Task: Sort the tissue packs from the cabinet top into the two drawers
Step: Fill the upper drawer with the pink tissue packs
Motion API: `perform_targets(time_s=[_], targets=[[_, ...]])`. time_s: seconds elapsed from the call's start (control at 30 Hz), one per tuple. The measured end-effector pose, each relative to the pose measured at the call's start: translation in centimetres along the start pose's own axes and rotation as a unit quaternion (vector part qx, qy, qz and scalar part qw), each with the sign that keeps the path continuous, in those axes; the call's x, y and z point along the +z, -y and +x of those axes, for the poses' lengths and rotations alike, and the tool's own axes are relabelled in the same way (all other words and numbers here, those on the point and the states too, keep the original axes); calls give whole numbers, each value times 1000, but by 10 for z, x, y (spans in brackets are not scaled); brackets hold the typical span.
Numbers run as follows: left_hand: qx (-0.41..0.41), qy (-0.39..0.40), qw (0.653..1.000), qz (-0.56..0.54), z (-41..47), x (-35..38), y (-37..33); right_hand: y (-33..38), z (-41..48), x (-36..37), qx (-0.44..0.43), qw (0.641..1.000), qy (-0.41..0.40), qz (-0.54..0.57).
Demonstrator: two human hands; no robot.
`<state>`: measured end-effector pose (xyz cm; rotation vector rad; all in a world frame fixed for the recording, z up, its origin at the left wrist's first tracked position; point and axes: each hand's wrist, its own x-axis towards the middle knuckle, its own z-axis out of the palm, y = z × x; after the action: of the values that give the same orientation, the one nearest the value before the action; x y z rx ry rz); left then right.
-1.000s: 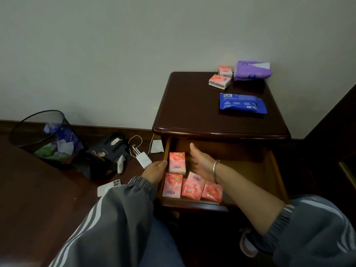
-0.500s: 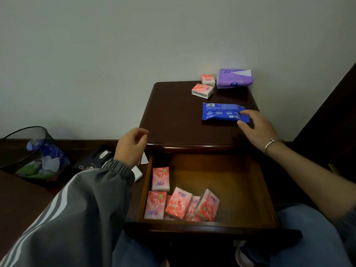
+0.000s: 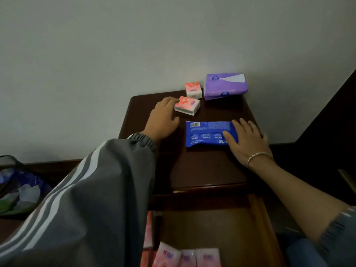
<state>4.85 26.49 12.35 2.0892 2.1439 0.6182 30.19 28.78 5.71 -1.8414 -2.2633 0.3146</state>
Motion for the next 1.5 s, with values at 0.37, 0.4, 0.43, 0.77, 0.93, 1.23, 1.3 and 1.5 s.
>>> perform_targets(time_s=[0.37, 0.4, 0.43, 0.77, 0.93, 1.23, 1.3, 1.5], targets=[[75, 82, 989, 103, 80, 15, 10, 2, -6, -3, 3, 1000, -17, 9], [35, 46, 998, 30, 90, 8, 8, 2, -6, -3, 4, 1000, -16, 7], [-11, -3, 1000, -28, 103, 1, 3, 2, -5, -3, 5, 1000, -15, 5], [-277, -42, 956, -91, 150, 67, -46, 2, -4, 1, 4, 999, -34, 28], [-250, -5, 965, -77, 135, 53, -27, 1, -4, -1, 1, 998, -43, 43], [-157, -122, 947, -254, -25, -44, -30, 3, -12, -21, -22, 974, -167, 153], [-147, -117, 947, -260, -72, -60, -40, 4, -23, -31, -35, 952, -241, 185], [-155, -48, 952, -260, -191, -58, -56, 48, -93, -48, -89, 890, -227, 385]])
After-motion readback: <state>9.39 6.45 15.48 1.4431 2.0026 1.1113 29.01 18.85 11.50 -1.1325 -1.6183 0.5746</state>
